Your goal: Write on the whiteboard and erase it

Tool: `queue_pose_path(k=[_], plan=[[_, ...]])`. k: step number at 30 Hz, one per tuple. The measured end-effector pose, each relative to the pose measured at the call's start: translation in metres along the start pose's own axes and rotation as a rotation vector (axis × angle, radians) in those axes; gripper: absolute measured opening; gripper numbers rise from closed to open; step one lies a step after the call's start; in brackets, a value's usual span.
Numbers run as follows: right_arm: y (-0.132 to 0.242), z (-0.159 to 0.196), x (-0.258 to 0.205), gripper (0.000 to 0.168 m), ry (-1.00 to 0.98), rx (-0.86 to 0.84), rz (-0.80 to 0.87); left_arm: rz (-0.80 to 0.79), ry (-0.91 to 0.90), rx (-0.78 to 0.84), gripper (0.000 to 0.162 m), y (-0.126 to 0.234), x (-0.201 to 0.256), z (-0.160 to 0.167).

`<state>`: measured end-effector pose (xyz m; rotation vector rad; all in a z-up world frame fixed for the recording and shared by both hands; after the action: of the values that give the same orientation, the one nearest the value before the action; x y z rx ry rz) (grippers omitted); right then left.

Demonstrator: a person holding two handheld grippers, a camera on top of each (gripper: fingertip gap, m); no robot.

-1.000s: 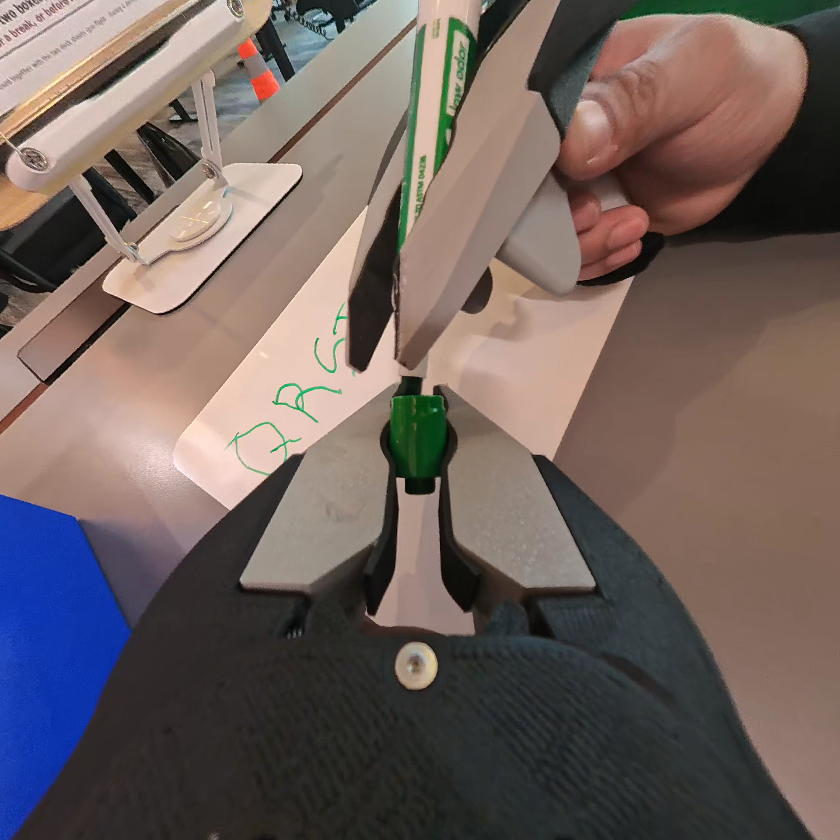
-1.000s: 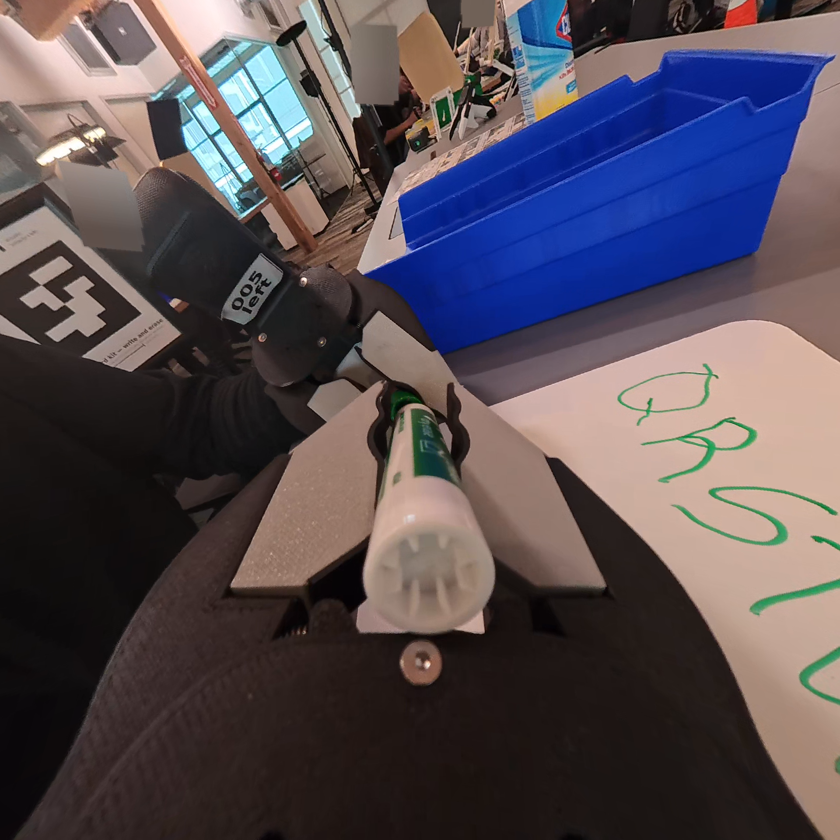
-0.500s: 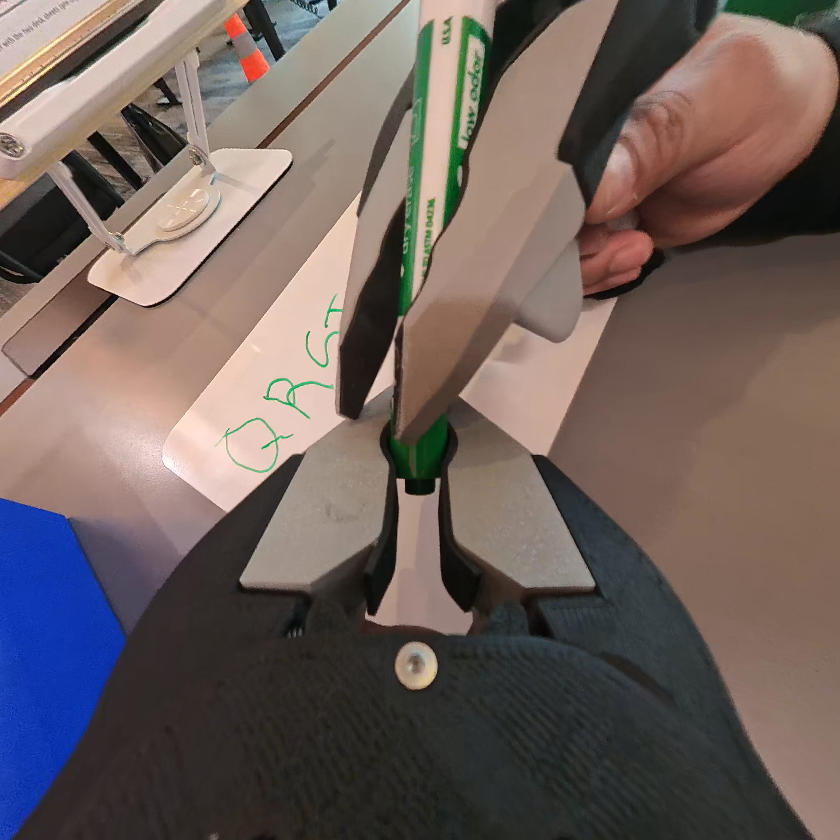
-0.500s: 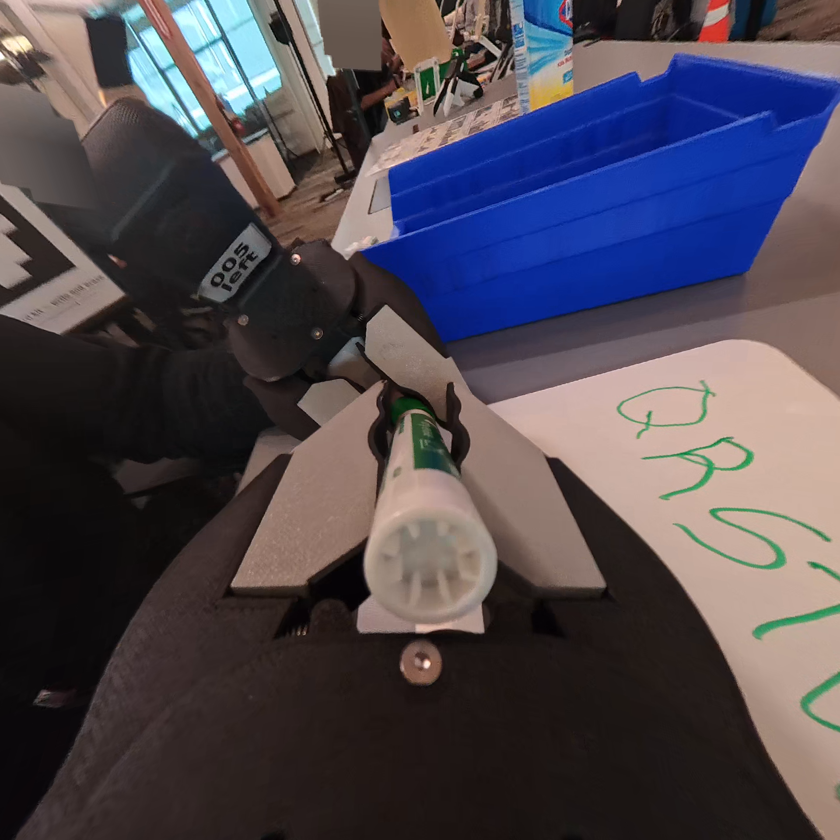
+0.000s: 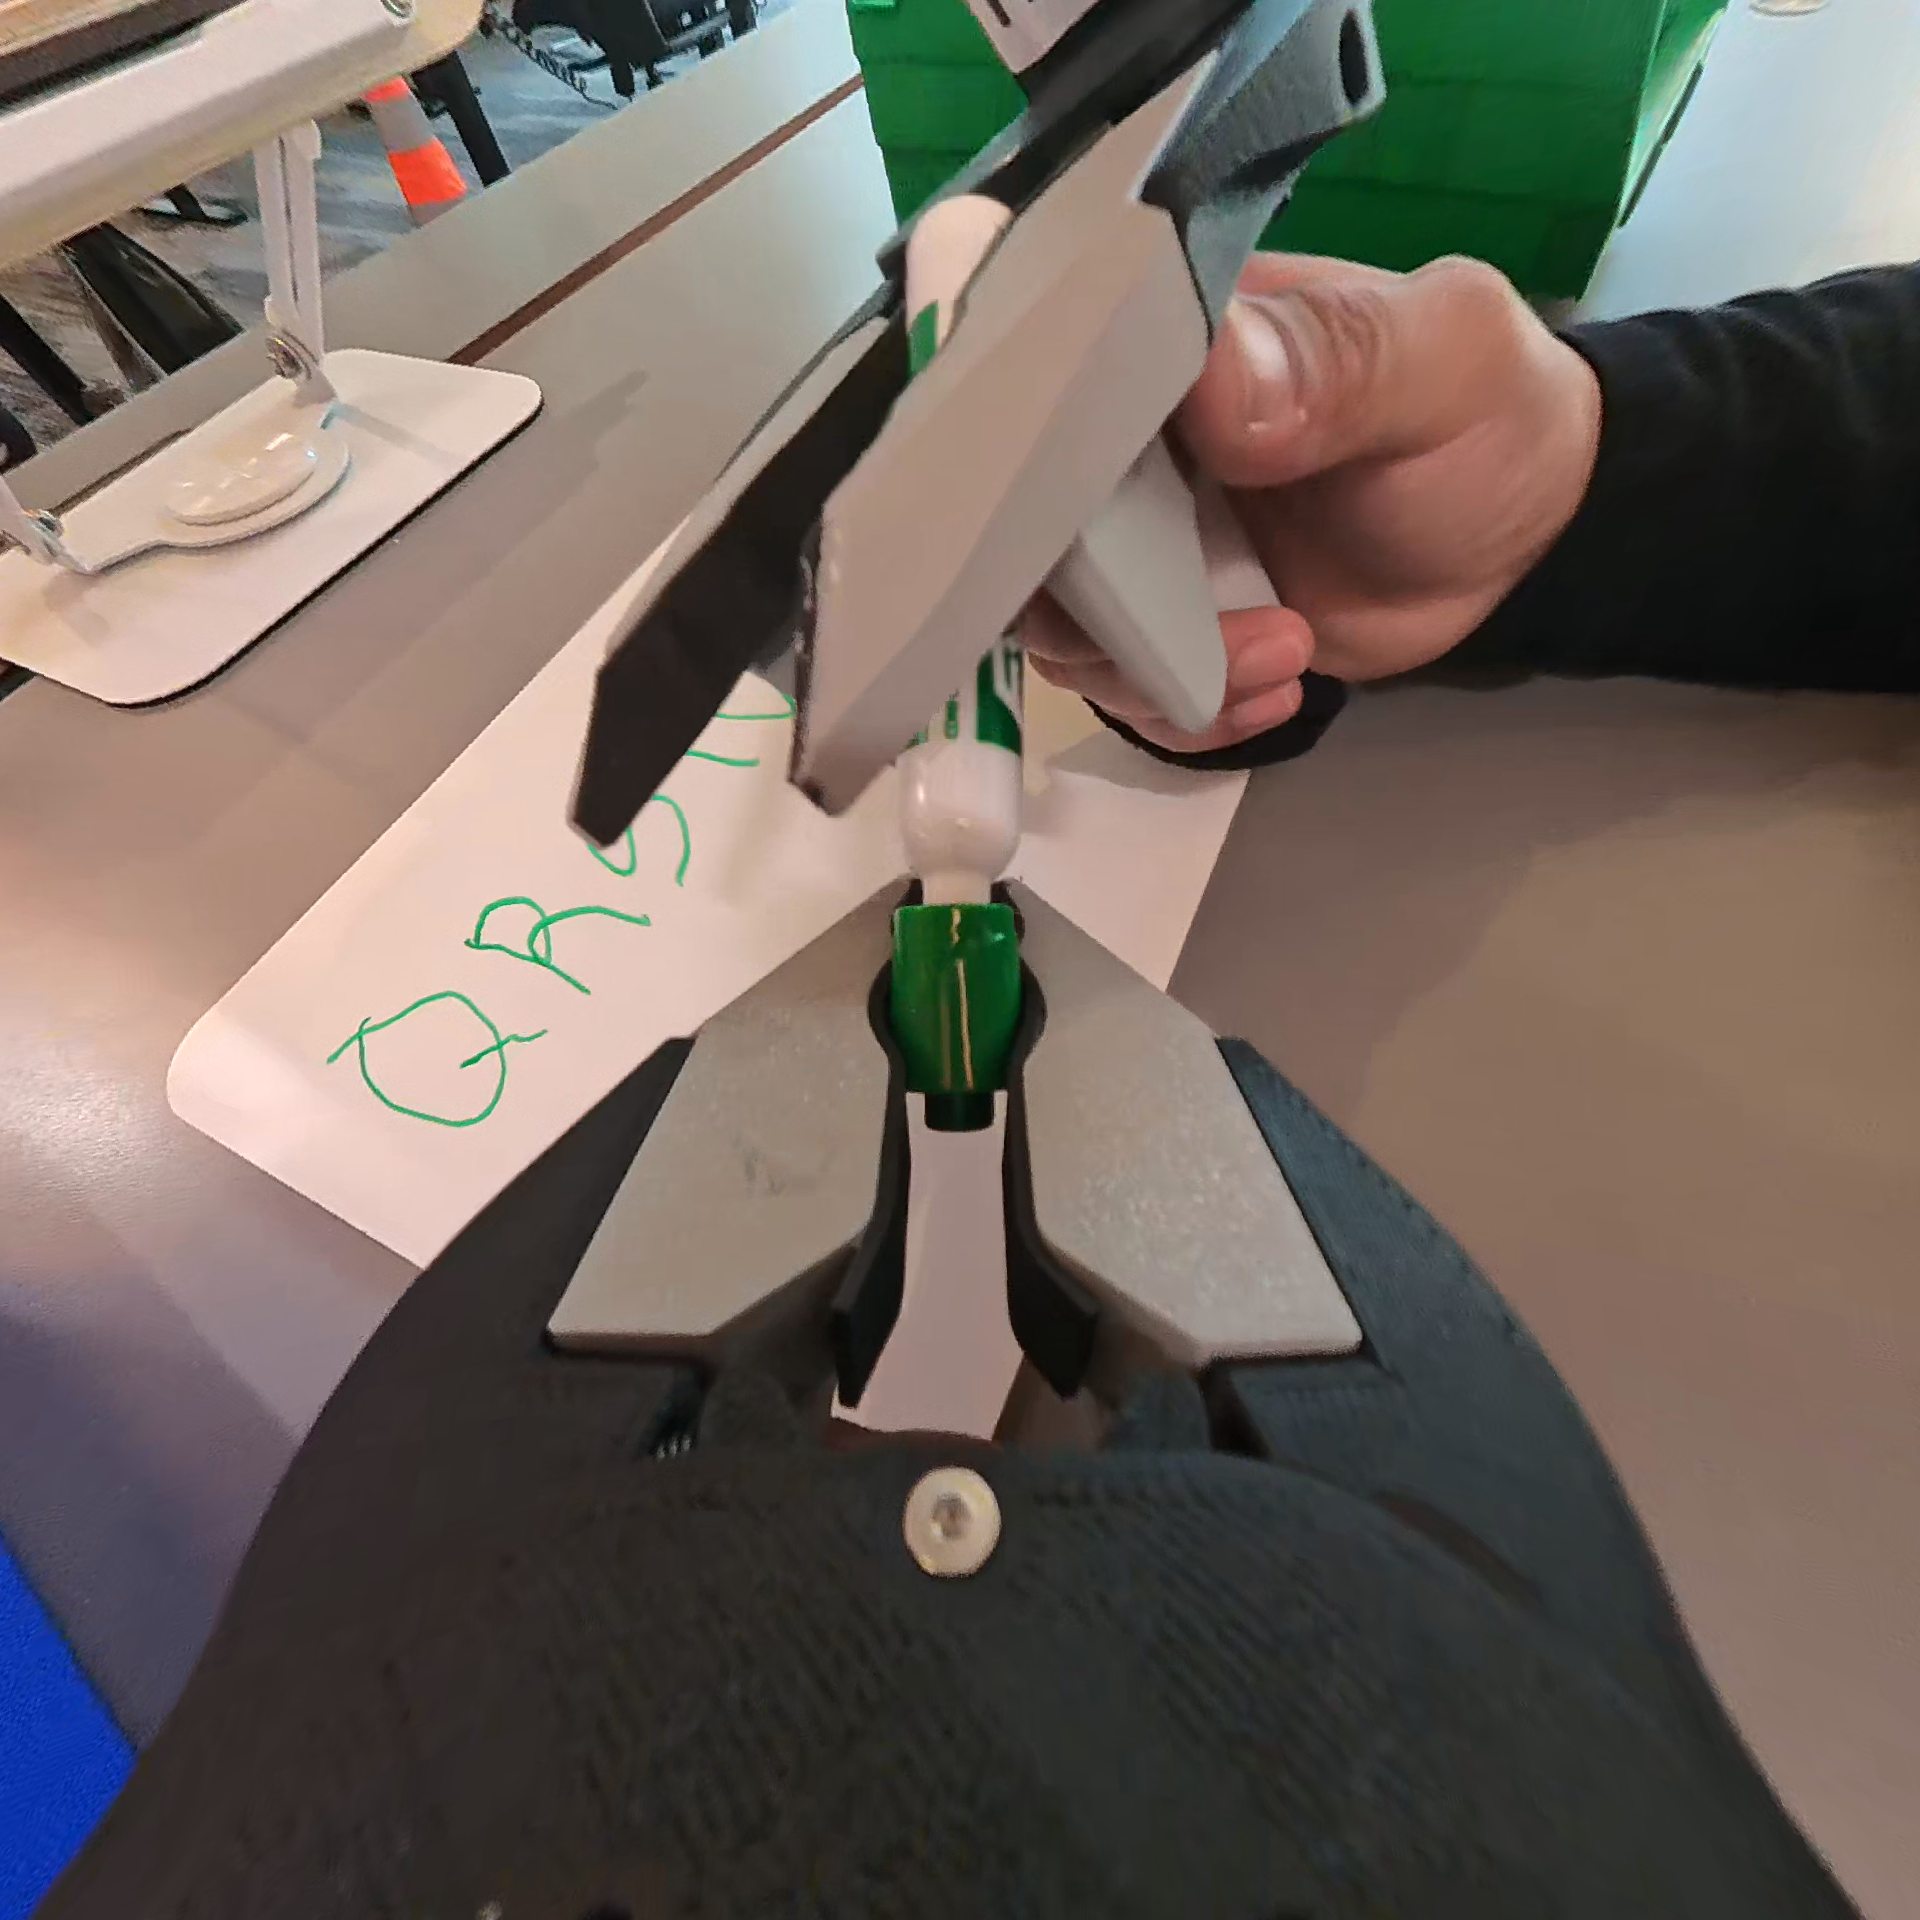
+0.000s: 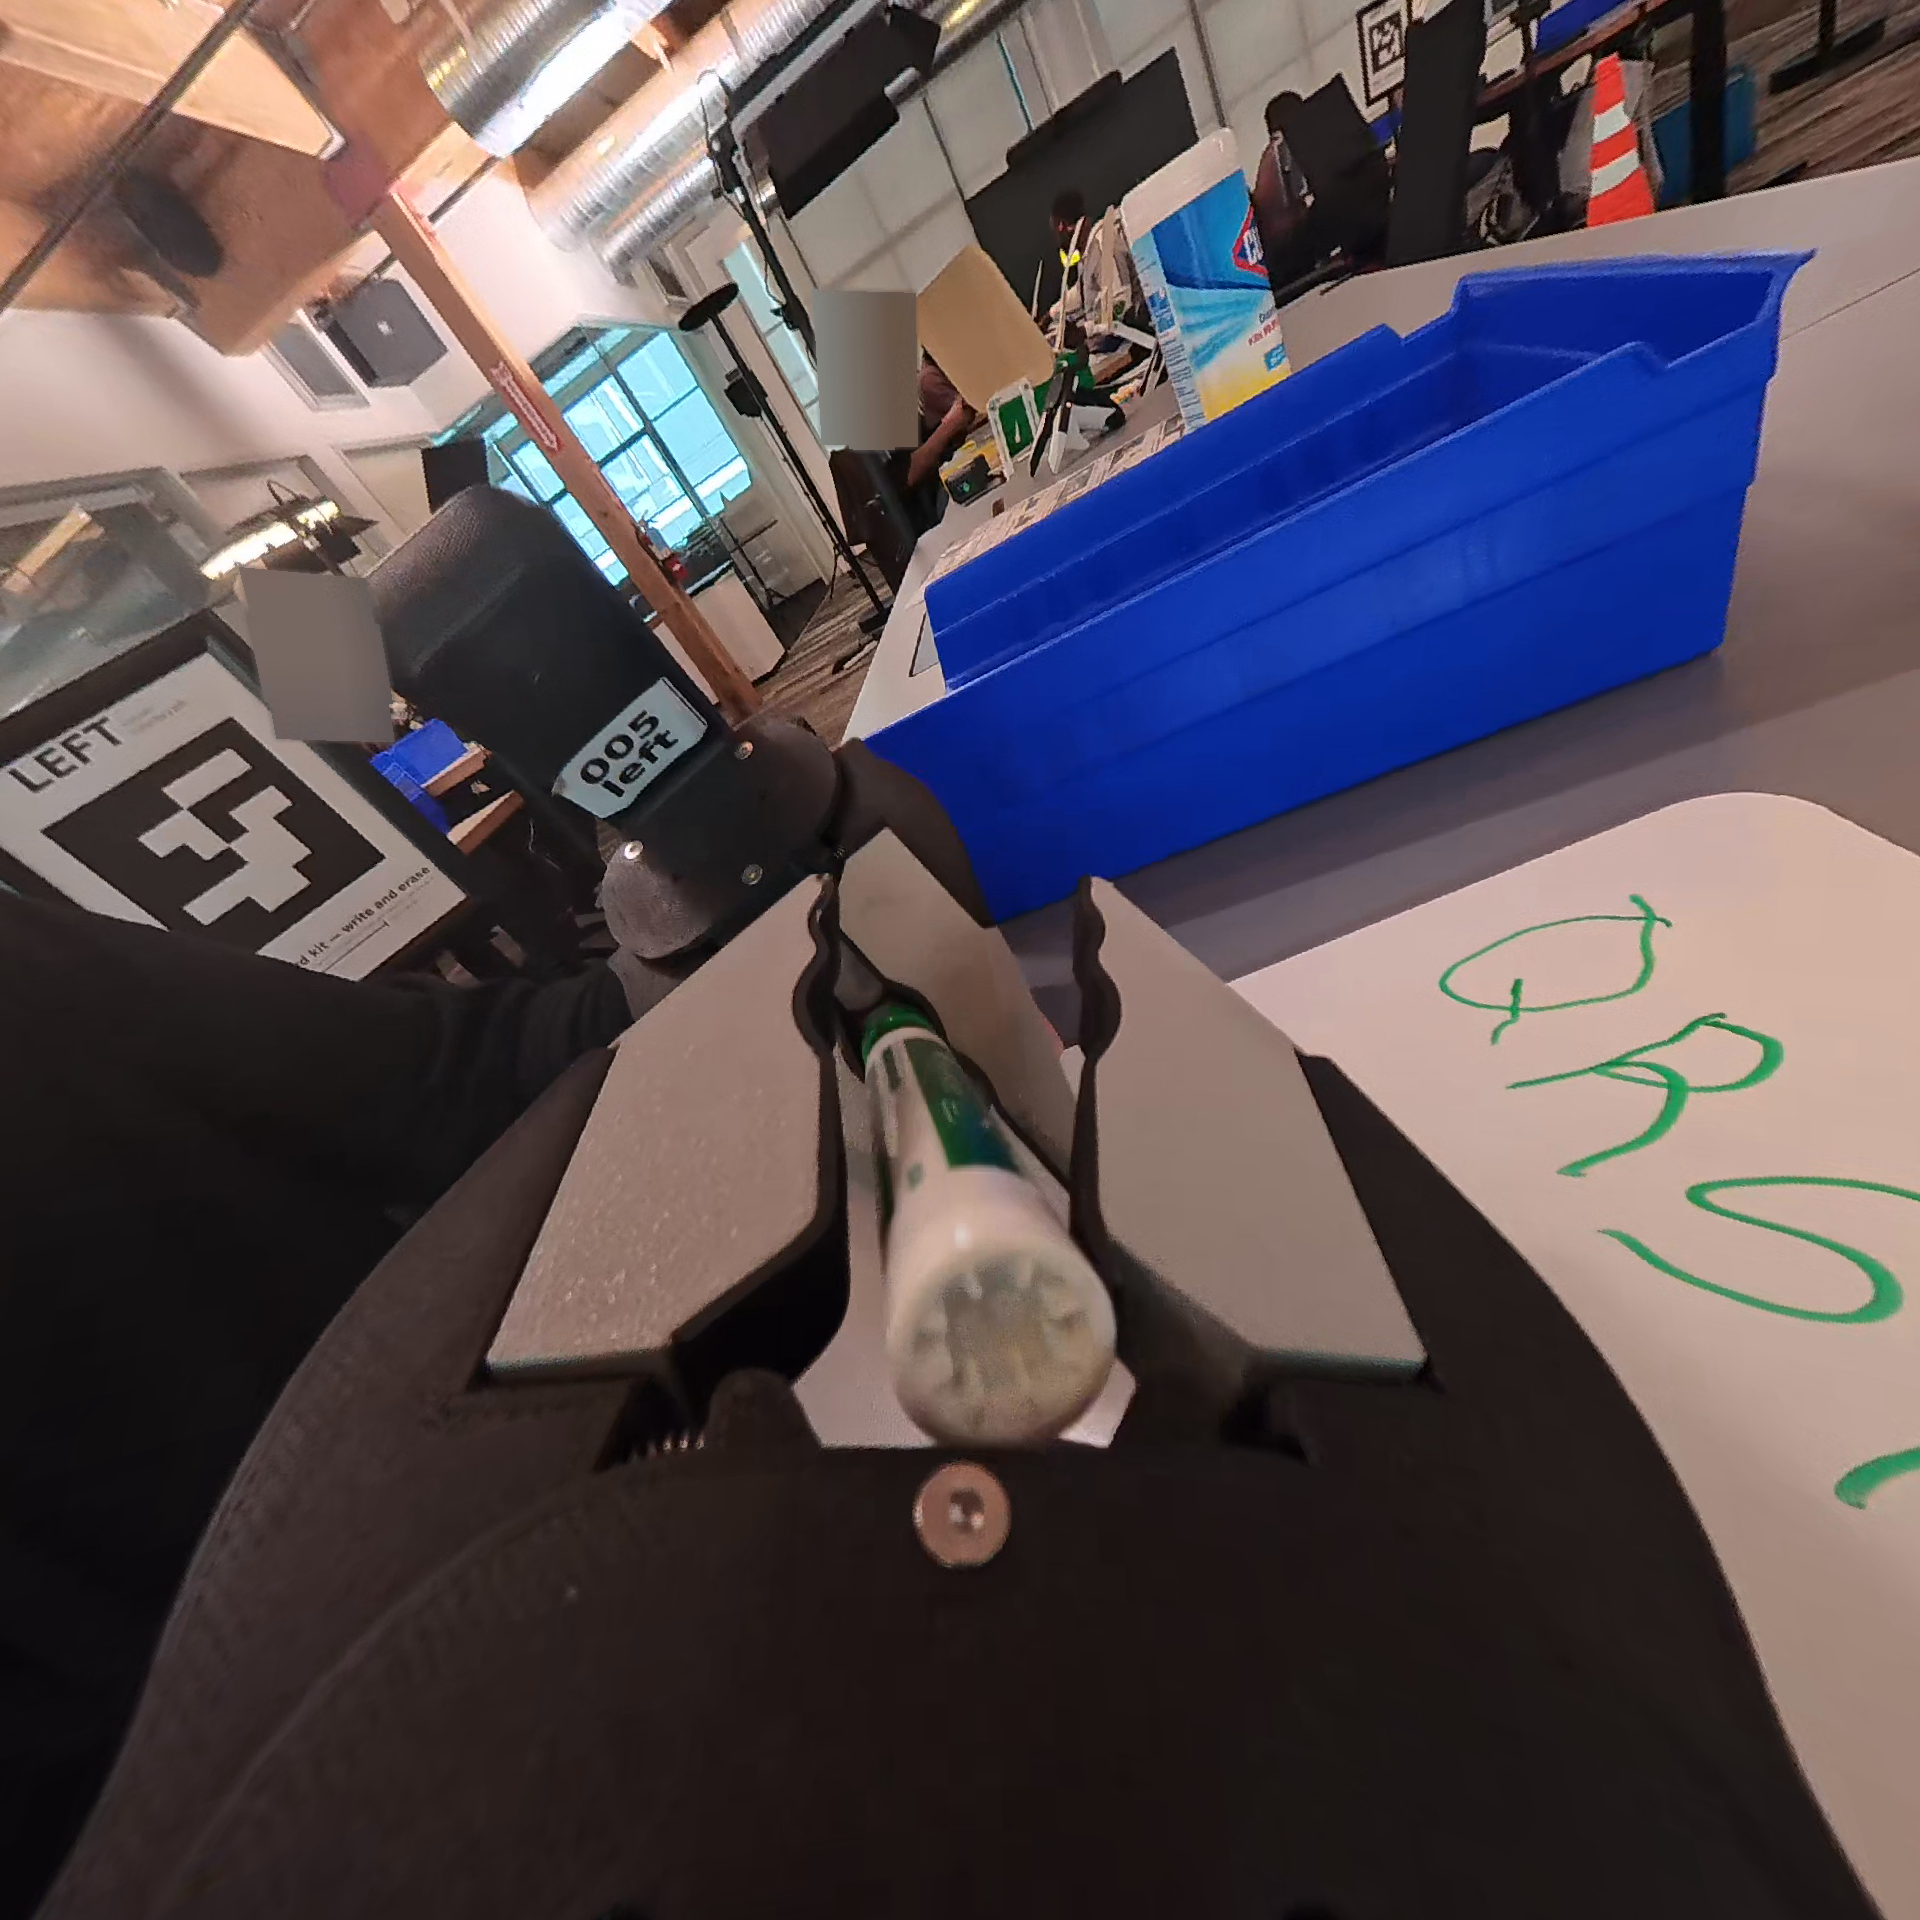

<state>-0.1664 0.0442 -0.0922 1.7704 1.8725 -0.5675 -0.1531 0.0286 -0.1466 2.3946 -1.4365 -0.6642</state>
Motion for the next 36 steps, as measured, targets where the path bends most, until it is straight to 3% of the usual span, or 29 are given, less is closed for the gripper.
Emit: queue_pose_path(k=[5,6,18,28,36], plan=[[0.004,-0.005,0.002,0.040,-0.034,0.033,-0.007,0.008,-0.021,-0.023,0.010,-0.002,0.003,0.003],[0.004,-0.005,0.002,0.028,-0.038,0.032,-0.008,0.009,-0.021,-0.022,0.009,-0.002,0.003,0.003],[0.004,-0.015,-0.005,0.021,-0.043,0.110,0.006,0.043,-0.031,-0.023,0.009,-0.004,0.011,0.000],[-0.007,-0.005,-0.014,0.017,0.094,0.056,0.048,0.083,0.025,-0.103,0.008,-0.005,0.013,0.016],[-0.004,-0.007,-0.011,0.009,-0.017,0.116,-0.013,0.112,0.051,-0.102,0.008,-0.007,0.018,0.014]])
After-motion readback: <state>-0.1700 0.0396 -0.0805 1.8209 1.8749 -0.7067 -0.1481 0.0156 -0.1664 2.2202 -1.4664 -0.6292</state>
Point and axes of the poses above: each gripper's, where its closed fingertips meet, y back along the fingers, z out of its underside, x = y × z across the jaws, the point moved 2 cm from there along y, back along the fingers, and after that the axes turned 9 degrees about -y, right-handed, at the moved point
